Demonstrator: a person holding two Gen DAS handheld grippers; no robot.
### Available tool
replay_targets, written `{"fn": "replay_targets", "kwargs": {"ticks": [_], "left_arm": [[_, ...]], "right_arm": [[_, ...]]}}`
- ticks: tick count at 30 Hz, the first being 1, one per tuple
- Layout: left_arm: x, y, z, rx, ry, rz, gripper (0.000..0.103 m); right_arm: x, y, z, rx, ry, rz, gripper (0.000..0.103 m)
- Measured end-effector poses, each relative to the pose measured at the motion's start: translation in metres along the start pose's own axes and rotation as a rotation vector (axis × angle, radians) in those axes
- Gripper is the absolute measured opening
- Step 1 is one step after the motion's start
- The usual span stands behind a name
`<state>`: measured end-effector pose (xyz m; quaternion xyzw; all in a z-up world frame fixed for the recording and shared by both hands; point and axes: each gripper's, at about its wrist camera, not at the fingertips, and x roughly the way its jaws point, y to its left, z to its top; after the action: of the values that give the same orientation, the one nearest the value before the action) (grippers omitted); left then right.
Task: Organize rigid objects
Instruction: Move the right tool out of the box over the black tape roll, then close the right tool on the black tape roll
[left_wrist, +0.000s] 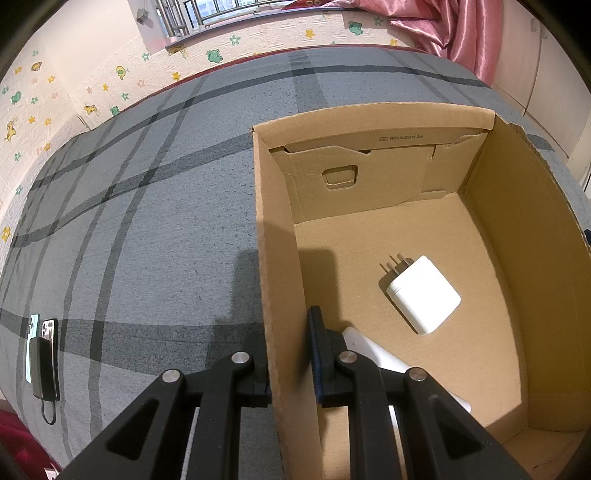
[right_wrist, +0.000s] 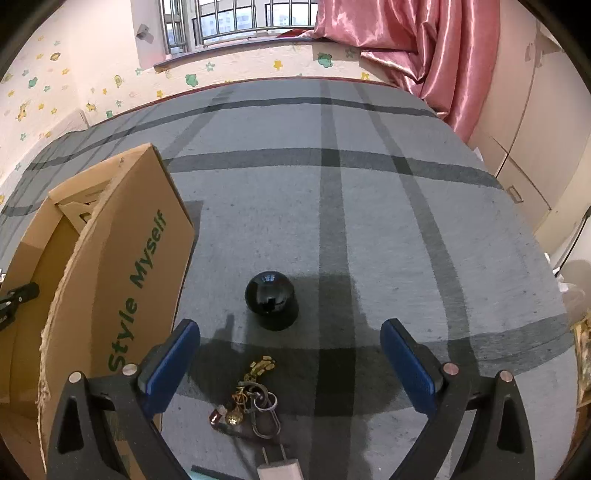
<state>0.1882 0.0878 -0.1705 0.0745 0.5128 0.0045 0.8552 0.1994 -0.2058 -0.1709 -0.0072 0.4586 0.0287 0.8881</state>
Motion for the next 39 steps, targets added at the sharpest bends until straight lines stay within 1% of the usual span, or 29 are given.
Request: {"fn": "replay_targets", "kwargs": {"ticks": [9,12,14,15,17,18,19,21,22,26,39], "left_arm": [[0.000,-0.001,0.000,0.000,0.001,0.001,0.016],[0.000,-0.001,0.000,0.000,0.001,0.001,0.016],[0.000,-0.001,0.000,0.001,0.000,0.002,0.016],[0.000,-0.001,0.000,0.001,0.000,0.002,0.016],[0.000,-0.001,0.000,0.001,0.001,0.003,0.016],[0.000,-0.001,0.000,0.001,0.000,0.003,0.016],[0.000,-0.001,0.000,0.001,0.000,0.003,0.016],[0.000,-0.001,0.000,0.001,0.001,0.003,0.016],[0.000,0.000,0.000,0.001,0.001,0.003,0.016],[0.000,-0.001,0.000,0.001,0.001,0.005,0.016],[-0.001,0.001,-0.001,-0.003,-0.003,0.001,0.016]], "right_arm": [[0.026,0.009,0.005,-0.030,0.017,0.009,0.099],[0.035,0.011,0.007,-0.034,0.026,0.012,0.093],[0.043,0.011,0.008,-0.033,0.043,0.023,0.085],[0.045,0.011,0.009,-0.032,0.047,0.025,0.084],[0.051,0.011,0.010,-0.032,0.058,0.039,0.074],[0.052,0.012,0.011,-0.033,0.061,0.044,0.071],[0.054,0.013,0.011,-0.035,0.065,0.046,0.065],[0.057,0.013,0.012,-0.036,0.071,0.049,0.044],[0.057,0.013,0.012,-0.031,0.074,0.052,0.041],[0.053,0.011,0.012,-0.012,0.072,0.061,0.041],[0.023,0.010,0.002,-0.011,0.041,0.044,0.041]]}}
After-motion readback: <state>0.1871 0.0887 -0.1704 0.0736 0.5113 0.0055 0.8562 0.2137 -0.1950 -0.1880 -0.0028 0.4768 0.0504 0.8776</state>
